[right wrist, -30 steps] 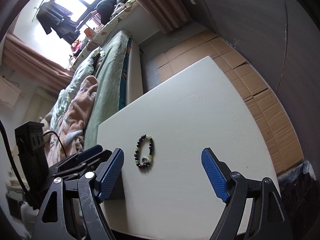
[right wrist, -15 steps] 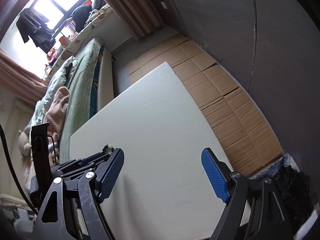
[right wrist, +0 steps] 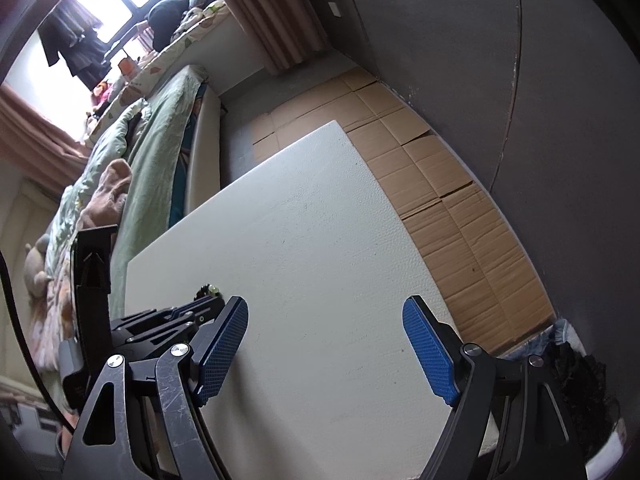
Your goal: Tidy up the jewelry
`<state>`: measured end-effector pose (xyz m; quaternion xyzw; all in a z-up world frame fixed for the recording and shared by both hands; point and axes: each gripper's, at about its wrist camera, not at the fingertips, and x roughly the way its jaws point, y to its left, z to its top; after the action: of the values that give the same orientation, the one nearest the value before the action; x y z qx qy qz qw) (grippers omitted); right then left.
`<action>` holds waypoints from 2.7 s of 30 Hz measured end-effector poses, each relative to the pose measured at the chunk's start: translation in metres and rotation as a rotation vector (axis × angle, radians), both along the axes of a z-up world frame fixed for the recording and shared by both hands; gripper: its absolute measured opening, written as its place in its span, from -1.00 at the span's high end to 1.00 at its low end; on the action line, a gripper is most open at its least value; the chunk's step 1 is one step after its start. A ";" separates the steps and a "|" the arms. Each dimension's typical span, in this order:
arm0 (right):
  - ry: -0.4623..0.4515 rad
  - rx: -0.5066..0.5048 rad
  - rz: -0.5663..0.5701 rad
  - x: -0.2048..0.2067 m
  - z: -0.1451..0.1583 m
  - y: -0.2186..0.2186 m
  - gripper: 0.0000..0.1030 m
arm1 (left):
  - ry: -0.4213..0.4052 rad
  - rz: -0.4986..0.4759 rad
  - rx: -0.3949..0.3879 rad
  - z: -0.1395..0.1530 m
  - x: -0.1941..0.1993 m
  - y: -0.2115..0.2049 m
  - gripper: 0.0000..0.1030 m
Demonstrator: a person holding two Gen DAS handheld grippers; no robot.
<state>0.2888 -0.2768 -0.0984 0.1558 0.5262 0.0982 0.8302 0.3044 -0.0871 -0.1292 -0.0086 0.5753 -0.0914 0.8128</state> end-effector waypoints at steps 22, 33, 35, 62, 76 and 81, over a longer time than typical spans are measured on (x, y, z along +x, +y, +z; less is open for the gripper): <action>0.053 -0.018 0.224 0.003 -0.021 0.096 0.02 | -0.157 0.075 -0.152 0.070 -0.041 0.074 0.85; 0.085 -0.088 0.292 0.001 -0.037 0.140 0.36 | -0.239 0.102 -0.212 0.104 -0.072 0.110 0.85; 0.088 -0.102 0.303 0.002 -0.039 0.147 0.38 | -0.249 0.104 -0.223 0.108 -0.075 0.116 0.85; -0.058 -0.262 0.341 -0.023 0.002 0.177 0.73 | -0.181 0.107 -0.313 0.108 -0.108 0.169 0.84; -0.186 -0.071 0.397 -0.050 0.050 0.190 0.72 | -0.195 0.192 -0.297 0.106 -0.109 0.195 -0.06; -0.201 0.000 0.448 -0.052 0.053 0.204 0.72 | -0.187 0.203 -0.295 0.102 -0.106 0.201 -0.06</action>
<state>0.2367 -0.0733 -0.0450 0.0246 0.4622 0.2949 0.8359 0.1988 0.1141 -0.0267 -0.1769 0.4737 -0.0926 0.8578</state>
